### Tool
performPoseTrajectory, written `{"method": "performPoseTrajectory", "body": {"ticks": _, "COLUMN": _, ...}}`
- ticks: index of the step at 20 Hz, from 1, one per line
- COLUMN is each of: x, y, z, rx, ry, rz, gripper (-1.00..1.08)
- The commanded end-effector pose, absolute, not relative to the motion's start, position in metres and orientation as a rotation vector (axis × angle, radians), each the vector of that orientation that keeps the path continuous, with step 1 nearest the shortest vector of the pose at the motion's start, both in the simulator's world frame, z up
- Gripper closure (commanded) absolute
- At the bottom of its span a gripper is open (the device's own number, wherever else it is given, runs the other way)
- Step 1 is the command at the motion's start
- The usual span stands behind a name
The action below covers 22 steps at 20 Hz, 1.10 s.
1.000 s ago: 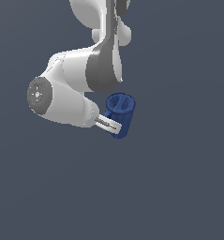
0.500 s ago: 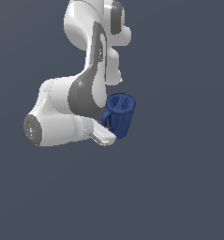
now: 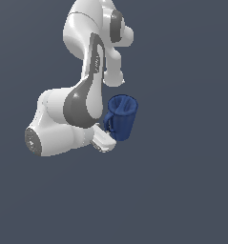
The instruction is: Pick up the object and move it to a goal position.
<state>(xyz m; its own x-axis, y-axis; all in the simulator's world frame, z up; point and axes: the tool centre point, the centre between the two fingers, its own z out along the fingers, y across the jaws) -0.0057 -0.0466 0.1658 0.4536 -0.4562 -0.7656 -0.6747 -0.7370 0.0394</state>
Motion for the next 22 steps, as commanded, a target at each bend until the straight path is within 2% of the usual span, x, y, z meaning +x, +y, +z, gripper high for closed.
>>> {"method": "performPoseTrajectory", "body": {"ticks": 1, "x": -0.006, "y": -0.047, "z": 0.166, "rx": -2.436, "ry": 0.973, "rz": 1.159, "gripper": -0.20}}
{"method": "performPoseTrajectory", "body": {"ticks": 22, "x": -0.023, "y": -0.032, "z": 0.147, "rx": -2.434, "ry": 0.974, "rz": 1.163, "gripper": -0.20}}
